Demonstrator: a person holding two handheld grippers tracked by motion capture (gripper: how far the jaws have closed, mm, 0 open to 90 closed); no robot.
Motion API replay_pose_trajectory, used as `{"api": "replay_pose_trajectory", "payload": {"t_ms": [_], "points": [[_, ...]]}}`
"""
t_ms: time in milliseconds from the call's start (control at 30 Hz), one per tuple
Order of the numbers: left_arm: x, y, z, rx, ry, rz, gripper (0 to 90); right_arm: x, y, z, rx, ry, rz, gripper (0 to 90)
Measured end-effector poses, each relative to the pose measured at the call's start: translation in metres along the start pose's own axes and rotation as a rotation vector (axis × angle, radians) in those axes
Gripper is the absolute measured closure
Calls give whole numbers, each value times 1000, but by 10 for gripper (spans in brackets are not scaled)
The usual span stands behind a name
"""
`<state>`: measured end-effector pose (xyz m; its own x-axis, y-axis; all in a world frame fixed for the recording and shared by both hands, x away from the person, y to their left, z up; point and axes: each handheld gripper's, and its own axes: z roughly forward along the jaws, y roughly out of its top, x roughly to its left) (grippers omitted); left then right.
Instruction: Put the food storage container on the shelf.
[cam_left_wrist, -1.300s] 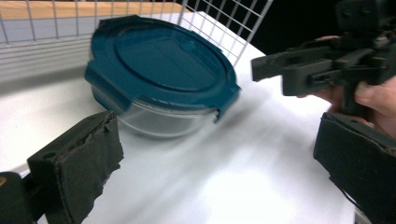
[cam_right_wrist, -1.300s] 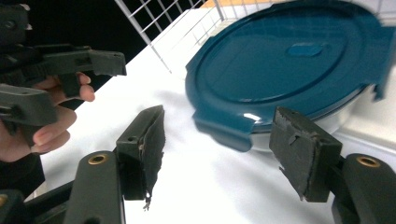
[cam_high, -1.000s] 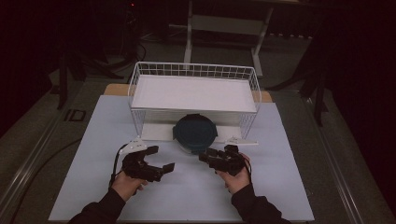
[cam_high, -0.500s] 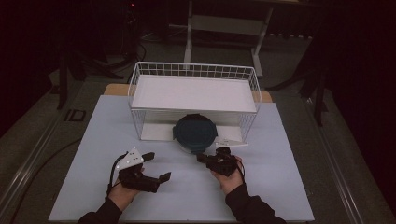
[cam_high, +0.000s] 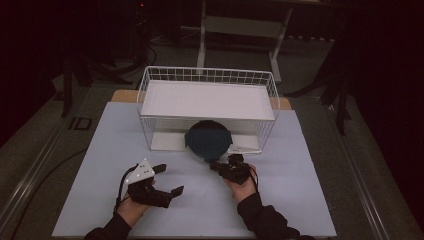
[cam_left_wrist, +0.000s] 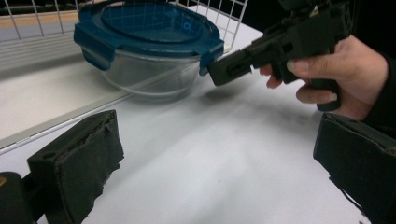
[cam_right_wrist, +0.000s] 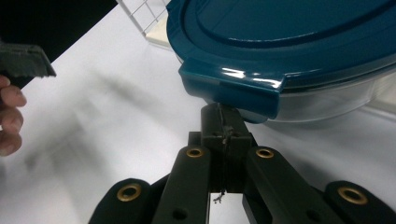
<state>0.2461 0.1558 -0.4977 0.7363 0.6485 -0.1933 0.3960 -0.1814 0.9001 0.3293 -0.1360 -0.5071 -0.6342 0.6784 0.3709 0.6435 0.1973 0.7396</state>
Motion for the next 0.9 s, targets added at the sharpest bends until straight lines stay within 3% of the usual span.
{"api": "replay_pose_trajectory", "payload": {"t_ms": [233, 600, 900], "points": [[-2, -1, 2, 13, 1, 15, 13, -5, 11, 10, -14, -23, 4, 897], [-4, 0, -1, -26, -9, 22, 13, -16, 25, 24, -40, -50, 26, 897], [-4, 0, -2, -32, -8, 20, 14, -25, 33, 31, -50, -39, 58, 897]]}}
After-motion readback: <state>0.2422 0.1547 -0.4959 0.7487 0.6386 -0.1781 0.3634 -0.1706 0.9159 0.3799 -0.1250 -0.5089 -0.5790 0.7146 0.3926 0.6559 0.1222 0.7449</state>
